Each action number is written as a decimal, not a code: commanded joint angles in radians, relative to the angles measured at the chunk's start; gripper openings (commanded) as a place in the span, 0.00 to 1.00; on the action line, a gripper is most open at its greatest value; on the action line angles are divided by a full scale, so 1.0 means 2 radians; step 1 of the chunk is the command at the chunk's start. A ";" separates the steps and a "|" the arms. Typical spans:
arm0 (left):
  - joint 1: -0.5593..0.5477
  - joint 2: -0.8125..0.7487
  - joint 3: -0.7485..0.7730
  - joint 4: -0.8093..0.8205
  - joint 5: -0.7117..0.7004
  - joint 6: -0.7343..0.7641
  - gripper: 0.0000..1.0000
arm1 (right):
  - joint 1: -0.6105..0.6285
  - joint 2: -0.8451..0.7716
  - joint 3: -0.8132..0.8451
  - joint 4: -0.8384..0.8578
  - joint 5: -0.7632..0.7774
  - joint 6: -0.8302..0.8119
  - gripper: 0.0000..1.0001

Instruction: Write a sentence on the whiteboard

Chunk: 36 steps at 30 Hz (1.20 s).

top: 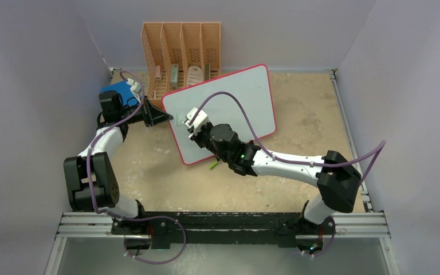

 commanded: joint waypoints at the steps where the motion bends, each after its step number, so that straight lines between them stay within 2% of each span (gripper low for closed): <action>1: -0.008 -0.009 0.014 0.007 0.002 0.024 0.00 | -0.002 -0.005 0.002 0.001 -0.006 0.007 0.00; 36: -0.008 -0.009 0.013 0.004 0.002 0.025 0.00 | -0.010 -0.029 -0.024 0.003 0.040 0.013 0.00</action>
